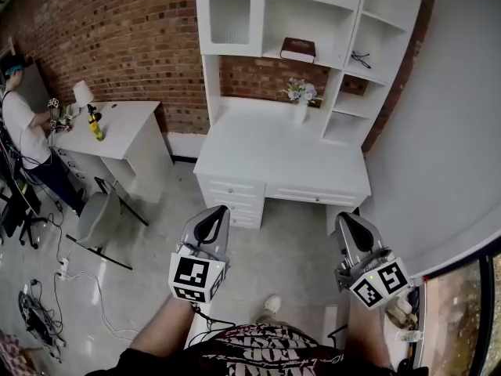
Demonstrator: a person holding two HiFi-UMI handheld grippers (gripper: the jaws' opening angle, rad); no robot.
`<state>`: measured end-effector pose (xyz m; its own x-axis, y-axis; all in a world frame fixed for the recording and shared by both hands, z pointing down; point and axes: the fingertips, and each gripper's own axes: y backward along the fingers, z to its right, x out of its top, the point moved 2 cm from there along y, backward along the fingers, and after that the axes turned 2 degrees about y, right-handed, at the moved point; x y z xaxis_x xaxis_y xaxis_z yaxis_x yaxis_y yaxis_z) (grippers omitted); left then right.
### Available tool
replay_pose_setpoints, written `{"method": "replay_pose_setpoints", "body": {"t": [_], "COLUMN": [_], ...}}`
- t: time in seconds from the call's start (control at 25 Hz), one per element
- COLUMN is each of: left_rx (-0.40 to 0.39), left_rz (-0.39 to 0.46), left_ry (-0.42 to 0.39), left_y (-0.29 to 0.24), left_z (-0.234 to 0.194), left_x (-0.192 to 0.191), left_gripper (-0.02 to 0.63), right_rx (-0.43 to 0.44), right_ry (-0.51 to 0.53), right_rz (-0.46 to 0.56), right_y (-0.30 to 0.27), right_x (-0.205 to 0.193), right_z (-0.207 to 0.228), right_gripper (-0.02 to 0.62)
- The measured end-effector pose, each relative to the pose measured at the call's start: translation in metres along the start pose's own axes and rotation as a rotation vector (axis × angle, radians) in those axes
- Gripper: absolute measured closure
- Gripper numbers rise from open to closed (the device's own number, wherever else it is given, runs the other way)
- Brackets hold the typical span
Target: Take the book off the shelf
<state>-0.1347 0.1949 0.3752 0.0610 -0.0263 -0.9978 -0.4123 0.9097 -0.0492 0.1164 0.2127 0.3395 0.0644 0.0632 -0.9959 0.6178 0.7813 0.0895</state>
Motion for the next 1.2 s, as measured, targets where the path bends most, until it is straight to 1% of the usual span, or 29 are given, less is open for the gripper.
{"method": "replay_pose_setpoints", "body": {"t": [0.16, 0.28, 0.4, 0.6, 0.8, 1.2], "left_rx": [-0.004, -0.014, 0.01, 0.051, 0.089, 0.135], "left_rz": [0.041, 0.063, 0.069, 0.061, 0.083, 0.059], "left_ry": [-0.005, 0.007, 0.014, 0.027, 0.015, 0.033], "left_y": [-0.039, -0.067, -0.09, -0.124, -0.142, -0.15], "left_z": [-0.001, 0.0, -0.002, 0.0, 0.002, -0.012], "left_x": [0.016, 0.025, 0.027, 0.03, 0.042, 0.036], "left_gripper": [0.606, 0.606, 0.606, 0.606, 0.606, 0.606], "right_rx": [-0.018, -0.034, -0.019, 0.015, 0.051, 0.066], "right_ry": [0.006, -0.005, -0.016, -0.024, -0.031, -0.06], "right_rz": [0.027, 0.03, 0.02, 0.026, 0.037, 0.024], "right_y": [-0.014, -0.021, -0.032, -0.043, -0.057, -0.075], "right_x": [0.006, 0.002, -0.003, -0.001, 0.0, -0.008], "right_z": [0.038, 0.064, 0.085, 0.117, 0.144, 0.169], "right_gripper": [0.569, 0.569, 0.569, 0.569, 0.569, 0.569]}}
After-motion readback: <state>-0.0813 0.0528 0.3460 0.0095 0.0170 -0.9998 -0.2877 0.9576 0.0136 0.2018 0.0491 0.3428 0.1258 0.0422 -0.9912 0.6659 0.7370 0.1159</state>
